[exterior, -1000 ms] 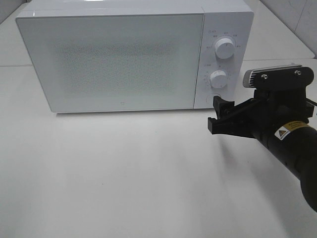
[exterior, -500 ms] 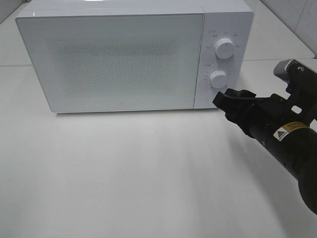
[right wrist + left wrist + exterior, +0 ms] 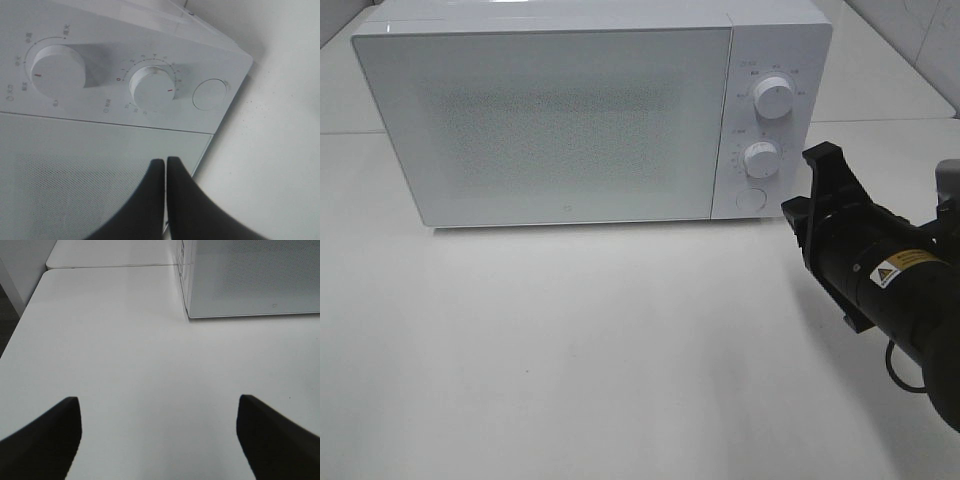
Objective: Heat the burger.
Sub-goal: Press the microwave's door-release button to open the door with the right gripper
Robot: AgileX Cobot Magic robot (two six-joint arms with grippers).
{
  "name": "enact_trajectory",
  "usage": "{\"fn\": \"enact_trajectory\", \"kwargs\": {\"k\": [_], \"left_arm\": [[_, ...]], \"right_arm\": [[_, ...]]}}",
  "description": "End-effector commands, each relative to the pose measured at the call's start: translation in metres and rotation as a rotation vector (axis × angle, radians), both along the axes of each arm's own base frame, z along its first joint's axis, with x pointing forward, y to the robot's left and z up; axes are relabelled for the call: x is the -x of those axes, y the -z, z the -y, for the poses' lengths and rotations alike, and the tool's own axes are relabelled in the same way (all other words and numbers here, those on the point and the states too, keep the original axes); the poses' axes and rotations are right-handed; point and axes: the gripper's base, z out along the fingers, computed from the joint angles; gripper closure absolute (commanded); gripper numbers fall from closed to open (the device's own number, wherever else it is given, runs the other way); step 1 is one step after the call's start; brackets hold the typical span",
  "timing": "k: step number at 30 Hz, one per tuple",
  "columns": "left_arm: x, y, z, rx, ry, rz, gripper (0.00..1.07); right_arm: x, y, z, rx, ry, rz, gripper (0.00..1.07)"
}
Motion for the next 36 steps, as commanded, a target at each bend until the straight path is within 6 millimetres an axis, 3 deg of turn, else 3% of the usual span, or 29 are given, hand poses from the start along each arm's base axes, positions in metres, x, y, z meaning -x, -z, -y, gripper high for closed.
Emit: {"fn": "enact_trajectory", "kwargs": {"k": [1, 16, 36], "left_arm": [[0.003, 0.000, 0.000, 0.007, -0.002, 0.013, 0.29], [0.003, 0.000, 0.000, 0.006, -0.002, 0.013, 0.29], [0.003, 0.000, 0.000, 0.006, -0.002, 0.013, 0.29]], "right_arm": [[0.001, 0.002, -0.002, -0.097, 0.009, -0.053, 1.07], [-0.009, 0.015, -0.008, -0.158, 0.041, -0.108, 1.07], [-0.054, 0.035, -0.004, -0.184, 0.070, -0.137, 1.07]]}}
